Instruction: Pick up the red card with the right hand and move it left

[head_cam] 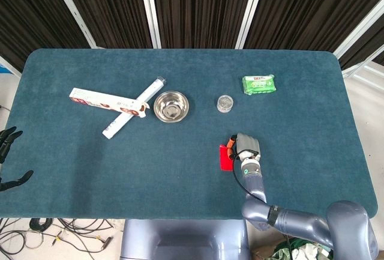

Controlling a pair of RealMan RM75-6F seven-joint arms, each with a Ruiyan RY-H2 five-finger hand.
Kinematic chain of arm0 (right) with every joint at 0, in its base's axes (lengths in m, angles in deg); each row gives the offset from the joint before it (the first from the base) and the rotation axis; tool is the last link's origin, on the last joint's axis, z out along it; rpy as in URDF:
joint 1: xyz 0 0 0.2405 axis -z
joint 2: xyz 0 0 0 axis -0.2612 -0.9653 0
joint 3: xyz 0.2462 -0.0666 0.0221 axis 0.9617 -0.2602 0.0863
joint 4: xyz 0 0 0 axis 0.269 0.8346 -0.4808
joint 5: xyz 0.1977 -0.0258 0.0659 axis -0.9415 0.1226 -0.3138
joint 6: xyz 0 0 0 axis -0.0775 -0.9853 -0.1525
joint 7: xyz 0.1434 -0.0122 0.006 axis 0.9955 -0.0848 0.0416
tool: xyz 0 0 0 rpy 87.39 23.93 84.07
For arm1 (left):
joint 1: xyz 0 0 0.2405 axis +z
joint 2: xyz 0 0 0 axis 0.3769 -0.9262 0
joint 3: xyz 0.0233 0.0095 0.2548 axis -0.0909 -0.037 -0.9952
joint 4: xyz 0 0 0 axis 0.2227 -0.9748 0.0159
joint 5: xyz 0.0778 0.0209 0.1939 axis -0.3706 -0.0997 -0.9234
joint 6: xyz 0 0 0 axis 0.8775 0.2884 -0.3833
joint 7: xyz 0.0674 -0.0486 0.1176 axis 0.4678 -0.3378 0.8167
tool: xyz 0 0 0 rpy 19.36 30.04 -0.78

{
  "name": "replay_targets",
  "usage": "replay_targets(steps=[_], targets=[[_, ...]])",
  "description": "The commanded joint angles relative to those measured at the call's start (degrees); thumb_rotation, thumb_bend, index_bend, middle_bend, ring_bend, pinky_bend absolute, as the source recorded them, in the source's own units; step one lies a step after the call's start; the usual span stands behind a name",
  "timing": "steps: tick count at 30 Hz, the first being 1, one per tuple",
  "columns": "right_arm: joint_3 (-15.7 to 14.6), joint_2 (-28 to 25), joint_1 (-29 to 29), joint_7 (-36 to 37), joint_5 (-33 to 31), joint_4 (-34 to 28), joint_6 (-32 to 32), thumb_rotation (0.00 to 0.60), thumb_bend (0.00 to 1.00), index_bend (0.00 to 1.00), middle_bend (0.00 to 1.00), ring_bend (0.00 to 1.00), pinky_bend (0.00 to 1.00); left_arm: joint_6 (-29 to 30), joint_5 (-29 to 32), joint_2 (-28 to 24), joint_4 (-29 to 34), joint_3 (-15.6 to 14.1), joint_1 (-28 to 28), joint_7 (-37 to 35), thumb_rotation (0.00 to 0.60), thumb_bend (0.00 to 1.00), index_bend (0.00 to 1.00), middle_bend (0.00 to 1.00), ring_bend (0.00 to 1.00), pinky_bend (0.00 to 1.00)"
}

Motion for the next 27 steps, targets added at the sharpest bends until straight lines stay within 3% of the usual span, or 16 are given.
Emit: replay_targets(steps=[1,15,27], targets=[[0.2,0.2,0.3,0.0,0.5,0.2,-0.2,0.600,0.44,0.64,1.00,1.00,1.00,-0.1,0.1,0.0,0.0,0.0,0.0,0.0,0.600,0.21,0.11,0.05,0.03,0.04],[1.5,-1.6,2.2,1.0,2.0,-3.9,0.7,0.600,0.45,0.68,1.00,1.00,1.00,0.1,0.1,-0.1,0.1,0.1,0.1,-0.1,0.600,0.21,0.12,0.05,0.03,0.05],[0.6,-7.0,5.1,2.4,8.4,-18.1,-2.8,0.600,0.45,0.69,1.00,1.00,1.00,-0.2,0.4,-0.2,0.4,0.1,0.1,-0.1,0.600,0.21,0.12,0.05,0.03,0.05]])
